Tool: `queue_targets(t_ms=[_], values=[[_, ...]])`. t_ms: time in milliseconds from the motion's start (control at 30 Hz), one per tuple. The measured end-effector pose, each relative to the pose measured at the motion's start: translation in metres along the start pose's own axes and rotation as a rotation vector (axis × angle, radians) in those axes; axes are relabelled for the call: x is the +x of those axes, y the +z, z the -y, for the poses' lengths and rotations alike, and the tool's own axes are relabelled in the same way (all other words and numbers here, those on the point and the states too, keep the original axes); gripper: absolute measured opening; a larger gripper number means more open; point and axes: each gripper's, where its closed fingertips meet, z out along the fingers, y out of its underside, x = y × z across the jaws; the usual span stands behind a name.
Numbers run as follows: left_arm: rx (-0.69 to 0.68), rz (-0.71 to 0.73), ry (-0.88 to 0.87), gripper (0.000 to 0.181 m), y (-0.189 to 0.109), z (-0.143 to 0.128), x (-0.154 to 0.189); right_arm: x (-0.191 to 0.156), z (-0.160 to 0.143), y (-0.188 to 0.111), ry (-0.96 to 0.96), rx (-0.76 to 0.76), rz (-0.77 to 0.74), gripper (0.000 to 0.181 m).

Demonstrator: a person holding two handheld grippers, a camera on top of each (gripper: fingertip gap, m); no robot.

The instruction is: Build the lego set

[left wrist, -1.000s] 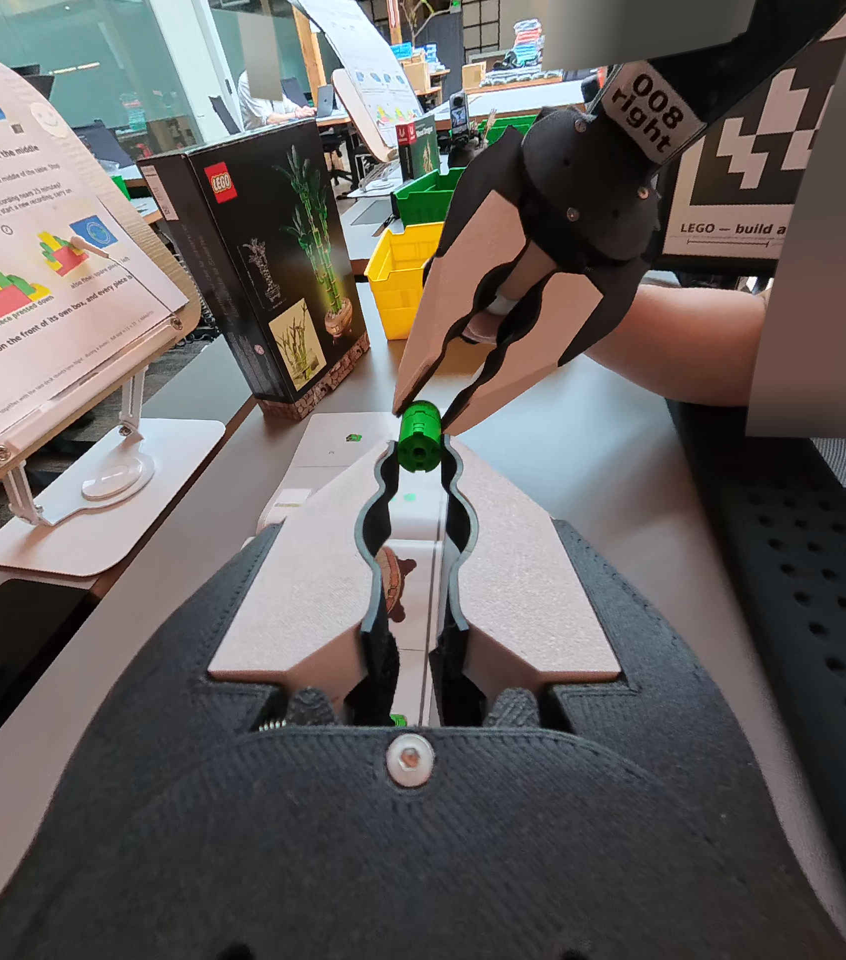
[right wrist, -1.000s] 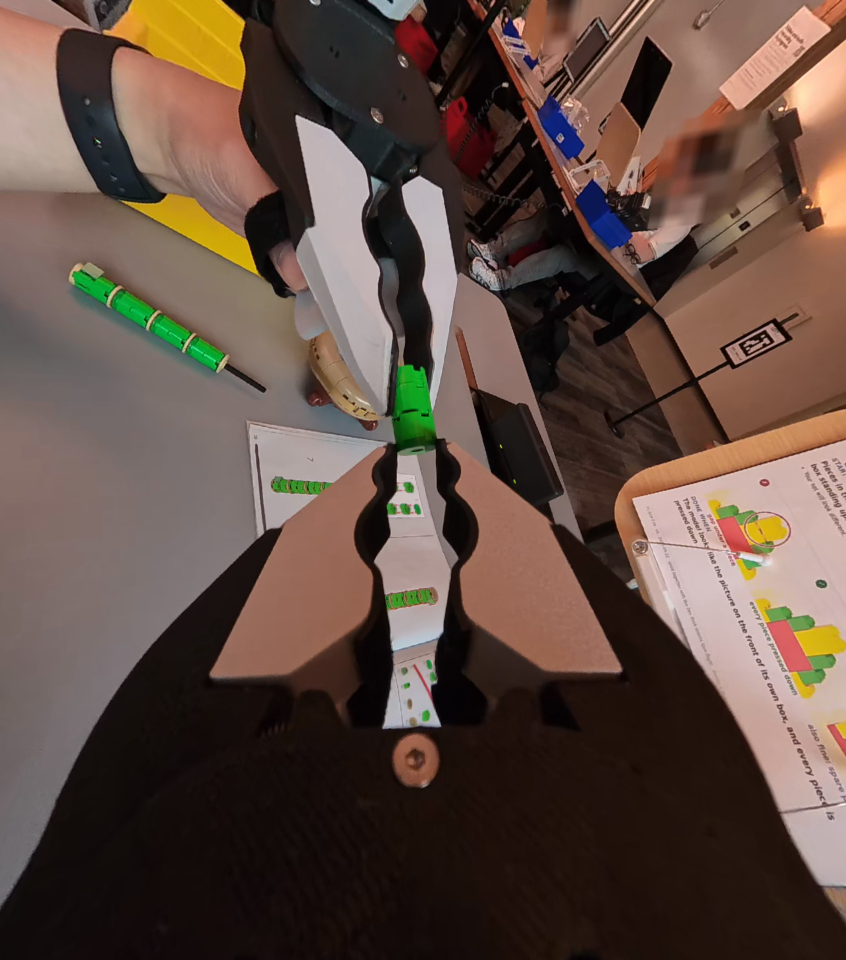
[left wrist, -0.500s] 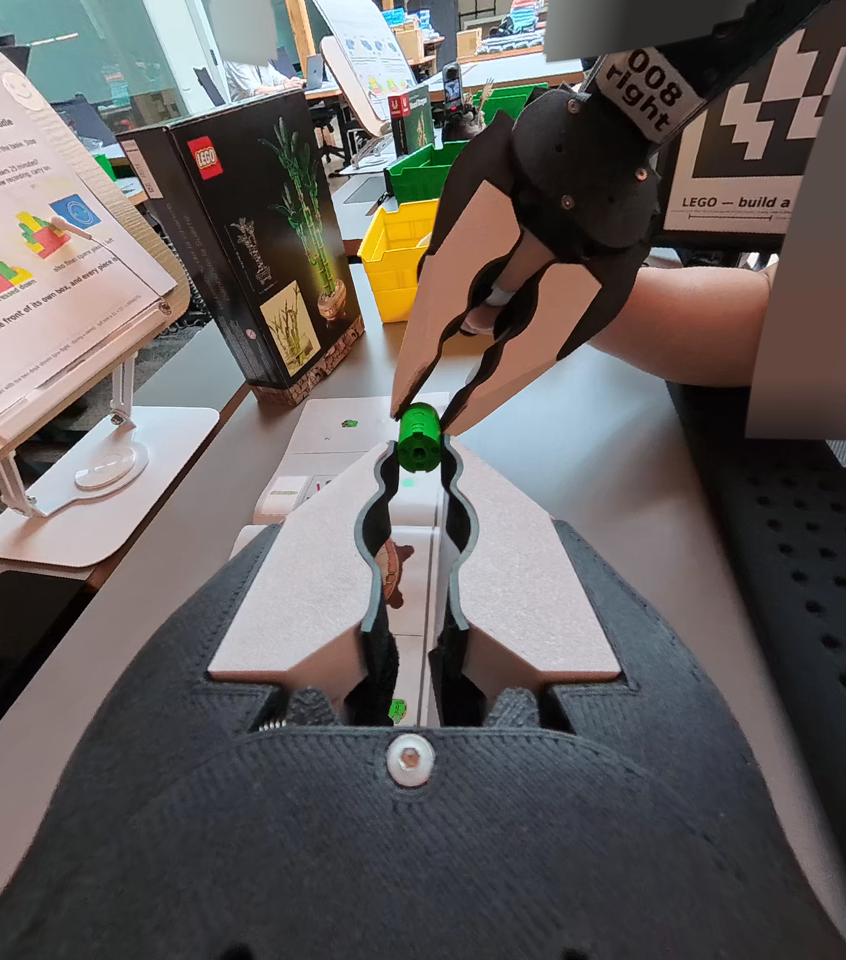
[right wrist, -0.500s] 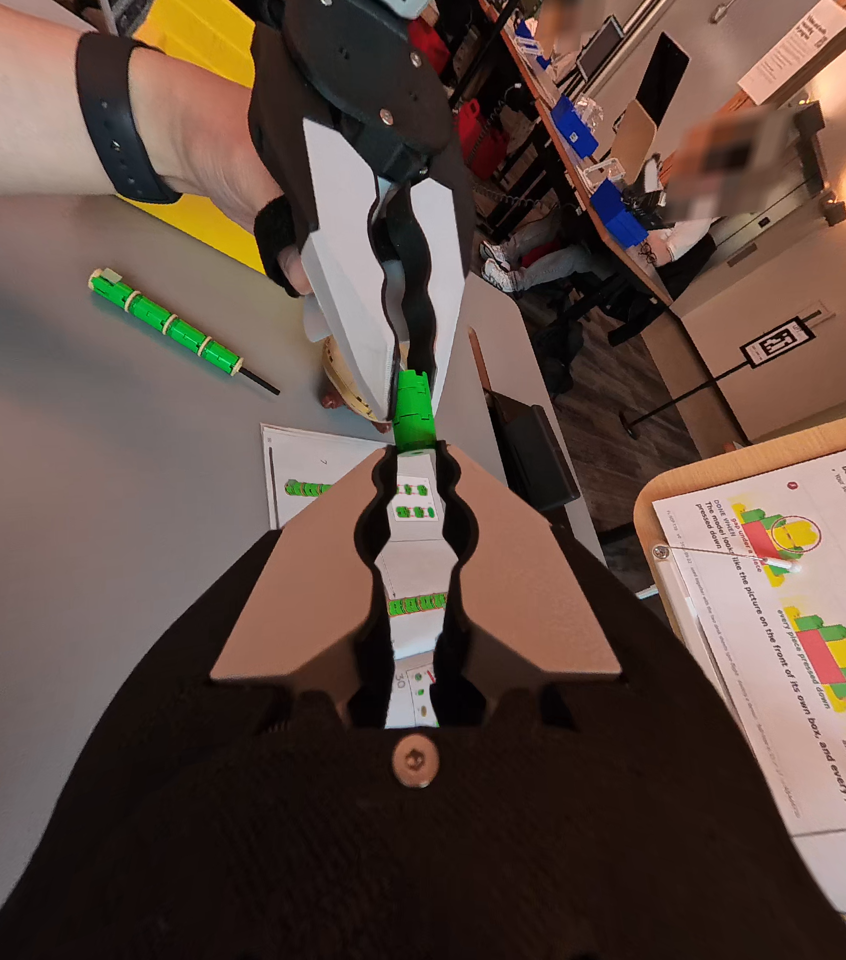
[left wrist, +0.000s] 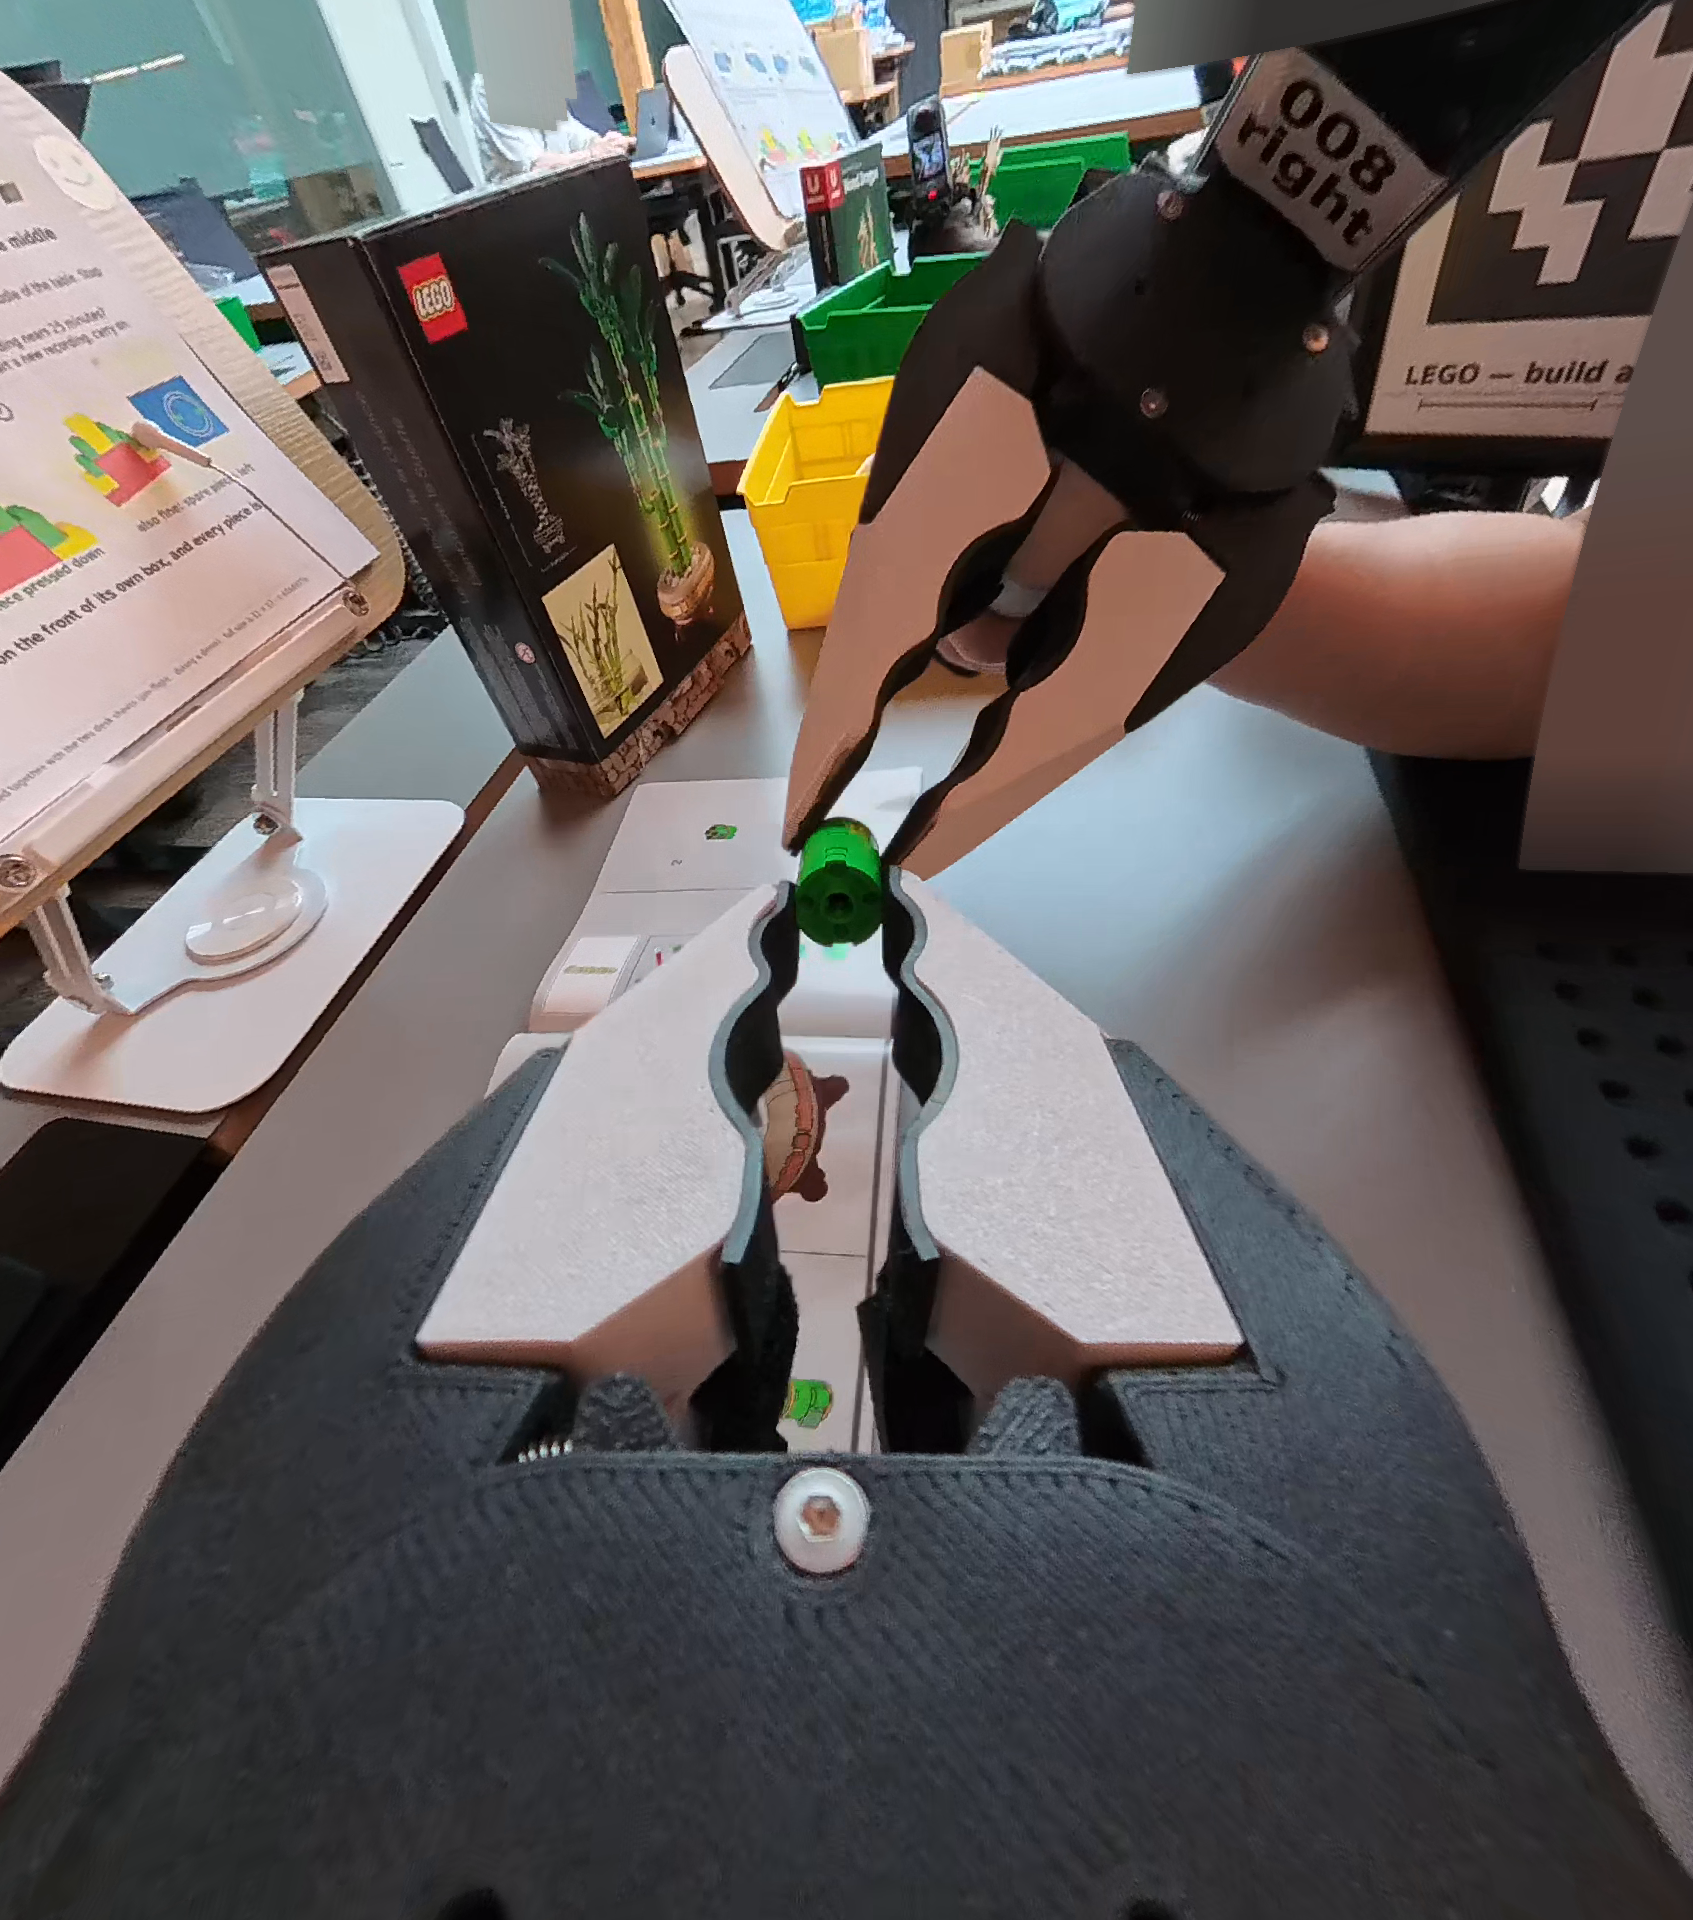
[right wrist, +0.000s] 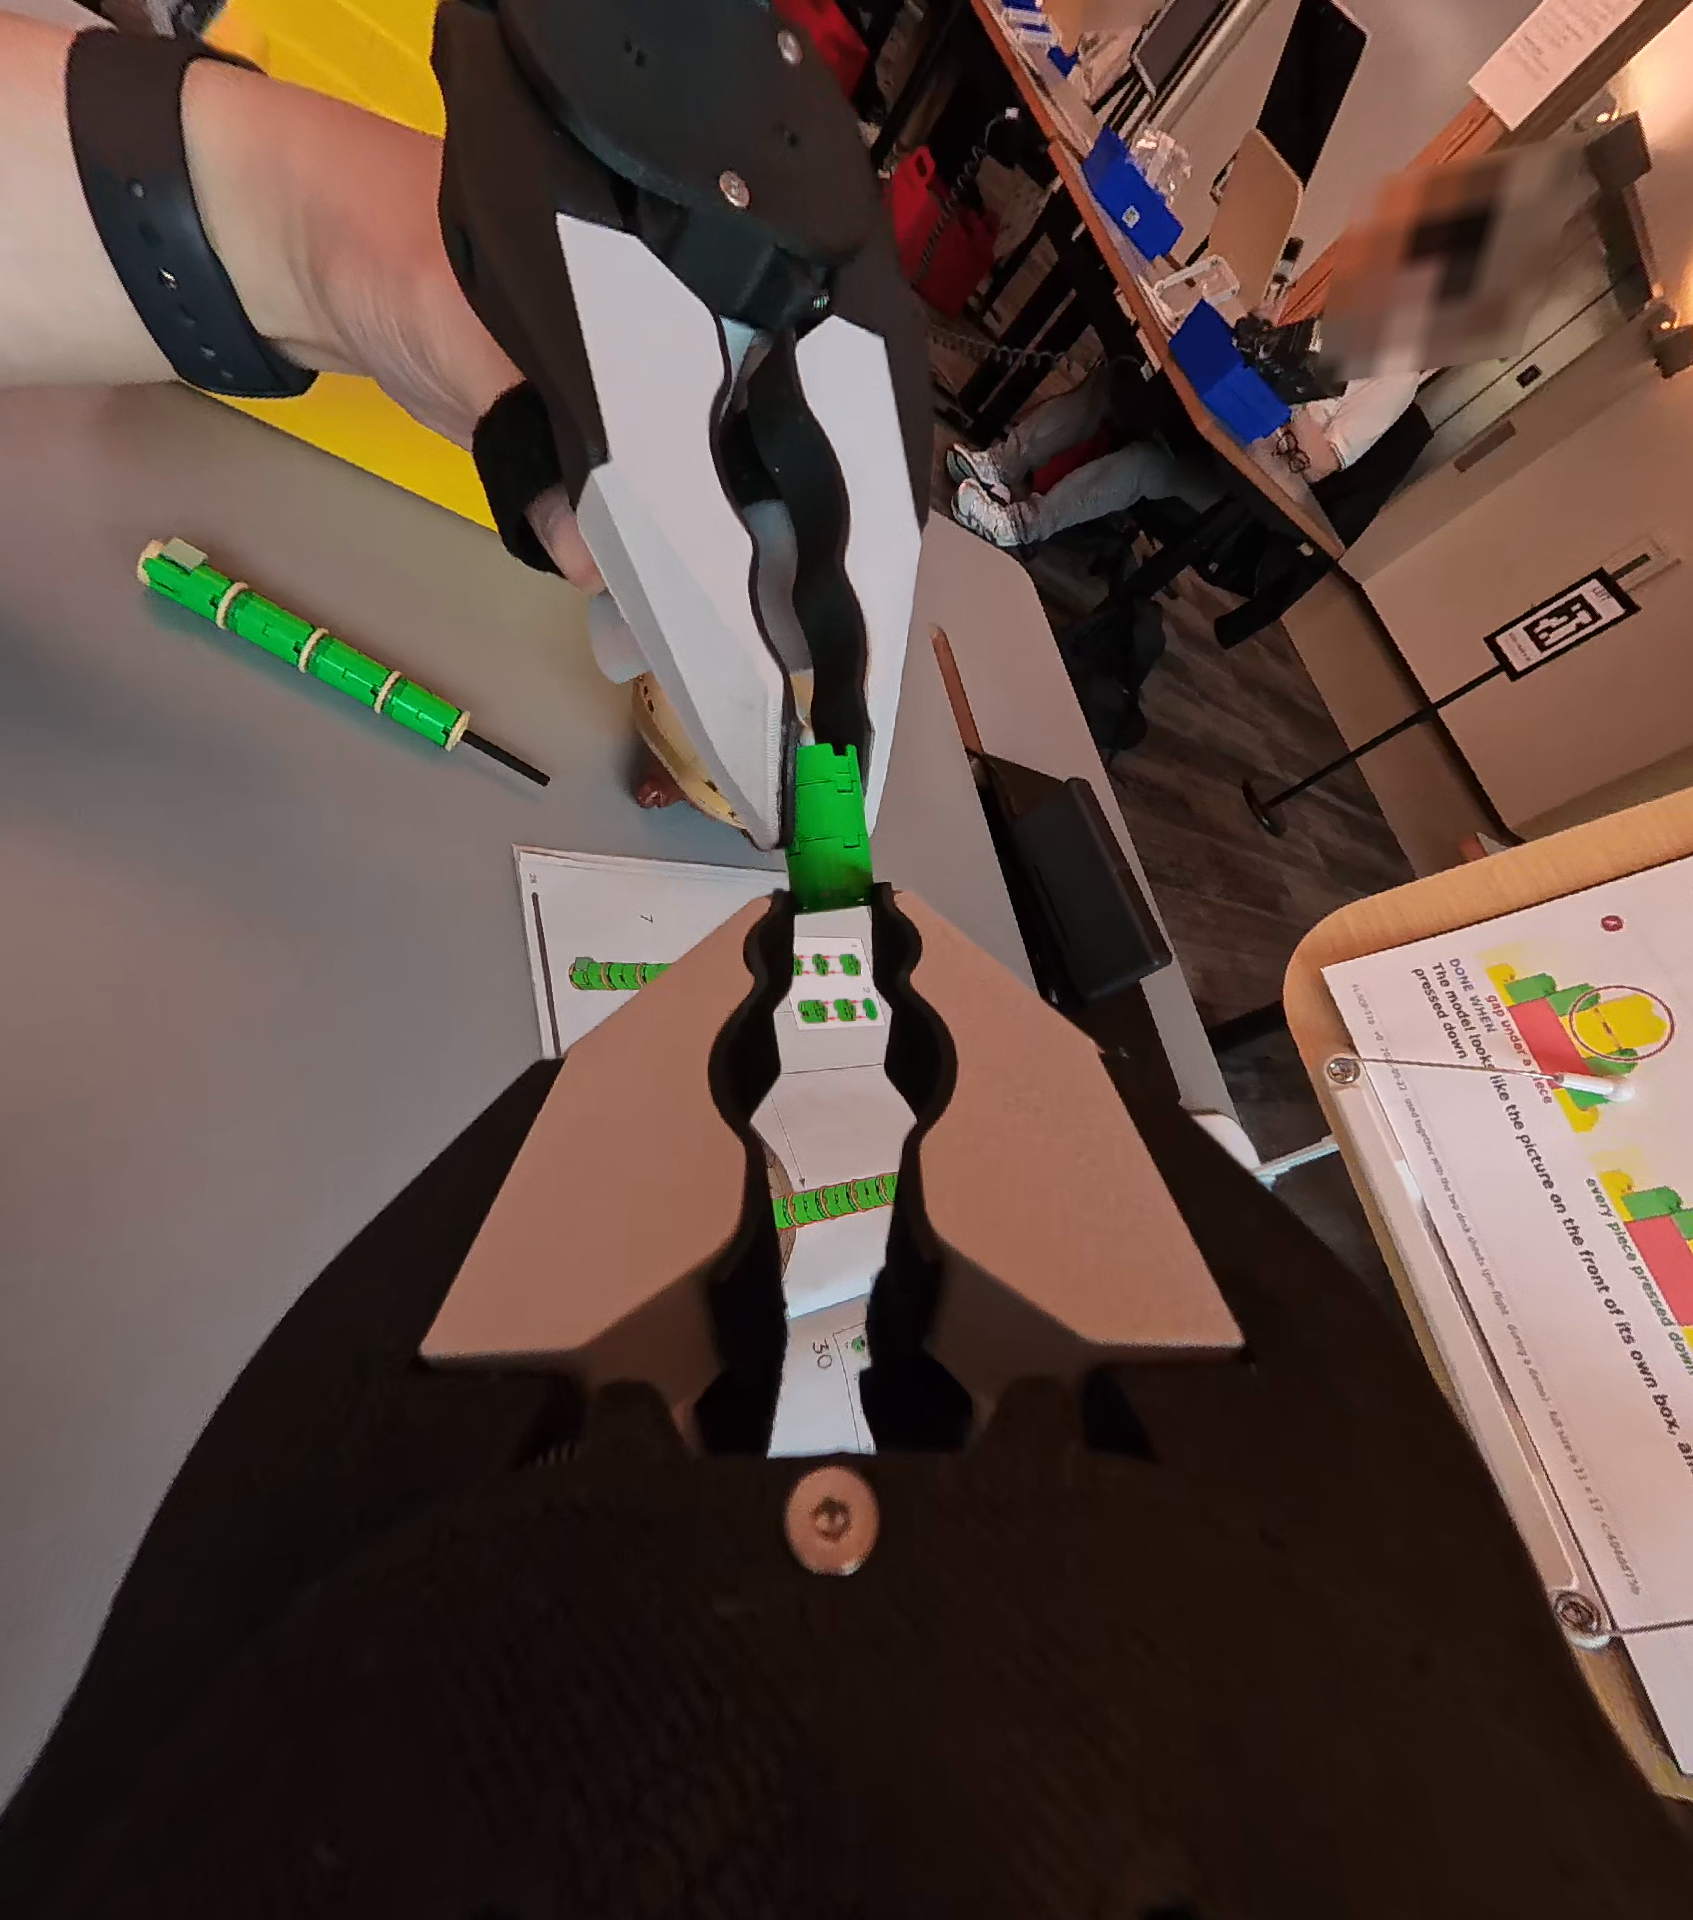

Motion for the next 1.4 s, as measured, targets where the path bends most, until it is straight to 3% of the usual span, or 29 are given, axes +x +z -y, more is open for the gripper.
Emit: queue_targets(t_ms=[133, 233, 333, 400, 500, 567, 700, 1033, 1133, 1233, 1400], values=[[0.001, 0.006, -0.003, 0.015, -0.002, 0.0, -0.002, 0.0, 0.001, 0.002, 0.03, 0.006, 0.011, 0.014], [-0.024, -0.105, -0.157, 0.015, -0.007, -0.007, 0.002, -0.012, -0.001, 0.007, 0.074, -0.003, 0.123, 0.015], [-0.102, -0.28, -0.358, 0.015, -0.008, -0.022, 0.018, -0.038, -0.004, 0.005, 0.036, -0.029, 0.271, 0.054], [-0.181, -0.397, -0.434, 0.015, -0.006, -0.035, 0.035, -0.055, -0.007, 0.001, -0.081, -0.034, 0.329, 0.066], [-0.302, -0.588, -0.512, 0.015, -0.004, -0.053, 0.066, -0.084, 0.003, -0.001, -0.298, 0.057, 0.368, 0.058], [-0.355, -0.703, -0.568, 0.015, -0.005, -0.058, 0.082, -0.102, 0.002, 0.002, -0.379, 0.04, 0.406, 0.052], [-0.389, -0.804, -0.612, 0.015, -0.008, -0.064, 0.095, -0.115, 0.0, 0.003, -0.383, 0.003, 0.451, 0.049], [-0.319, -0.85, -0.642, 0.014, -0.013, -0.053, 0.093, -0.111, 0.002, 0.001, -0.334, 0.026, 0.462, 0.038], [-0.195, -0.839, -0.682, 0.015, -0.01, -0.037, 0.081, -0.089, 0.009, 0.001, -0.32, 0.056, 0.355, 0.032], [-0.012, -0.824, -0.752, 0.033, -0.014, -0.012, 0.061, -0.063, 0.017, -0.001, -0.301, 0.086, 0.225, 0.032], [0.181, -0.747, -0.756, 0.032, -0.016, 0.01, 0.037, -0.028, 0.032, -0.005, -0.244, 0.14, 0.035, 0.032]])
